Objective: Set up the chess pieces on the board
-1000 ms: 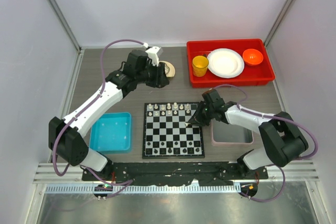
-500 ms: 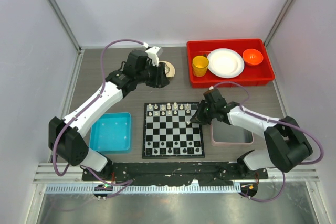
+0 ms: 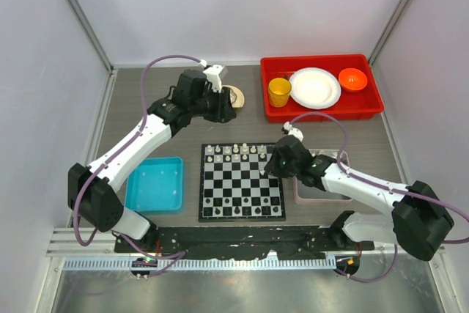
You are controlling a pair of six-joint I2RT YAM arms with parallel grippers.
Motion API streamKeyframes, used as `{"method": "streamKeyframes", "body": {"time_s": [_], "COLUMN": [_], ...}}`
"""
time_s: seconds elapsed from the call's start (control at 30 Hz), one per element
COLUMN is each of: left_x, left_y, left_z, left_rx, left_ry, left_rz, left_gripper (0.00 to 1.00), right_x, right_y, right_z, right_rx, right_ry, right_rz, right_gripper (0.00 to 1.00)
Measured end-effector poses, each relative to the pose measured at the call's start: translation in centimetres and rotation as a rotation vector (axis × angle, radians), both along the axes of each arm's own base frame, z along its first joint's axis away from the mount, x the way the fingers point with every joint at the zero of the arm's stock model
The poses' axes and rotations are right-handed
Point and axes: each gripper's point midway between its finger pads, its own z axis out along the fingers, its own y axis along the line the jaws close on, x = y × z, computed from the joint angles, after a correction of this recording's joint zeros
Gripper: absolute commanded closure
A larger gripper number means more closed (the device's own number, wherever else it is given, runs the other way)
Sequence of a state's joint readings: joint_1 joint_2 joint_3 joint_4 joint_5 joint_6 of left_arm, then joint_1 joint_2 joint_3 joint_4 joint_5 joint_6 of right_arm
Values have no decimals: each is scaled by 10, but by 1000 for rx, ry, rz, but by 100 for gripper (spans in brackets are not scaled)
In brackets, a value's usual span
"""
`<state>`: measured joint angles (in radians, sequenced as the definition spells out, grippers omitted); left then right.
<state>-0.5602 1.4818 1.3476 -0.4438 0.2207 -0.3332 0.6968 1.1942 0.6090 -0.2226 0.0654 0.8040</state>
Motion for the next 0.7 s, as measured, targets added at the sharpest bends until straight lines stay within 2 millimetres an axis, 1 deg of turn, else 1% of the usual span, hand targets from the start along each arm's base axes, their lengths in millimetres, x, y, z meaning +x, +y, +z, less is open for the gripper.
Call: {"method": "streamKeyframes", "body": {"time_s": [0.13, 0.2, 0.57, 0.7], "left_x": [0, 0, 1, 2], "left_y": [0, 0, 1, 3], "left_z": [0, 0, 0, 0], "left_rx": [0, 0, -1, -2], "left_ry": [0, 0, 1, 2], "left_rz": [0, 0, 5, 11], "left_gripper": [57, 57, 57, 57], "right_x": [-7, -6, -4, -3], "right_y": [7, 6, -17, -19], "right_z": [1, 3, 8, 6], "right_rx": [-106, -143, -339, -410], "right_ry": [-71, -103, -243, -258], "right_rz": [41, 35, -45, -52], "right_gripper": [87, 88, 89, 89]}}
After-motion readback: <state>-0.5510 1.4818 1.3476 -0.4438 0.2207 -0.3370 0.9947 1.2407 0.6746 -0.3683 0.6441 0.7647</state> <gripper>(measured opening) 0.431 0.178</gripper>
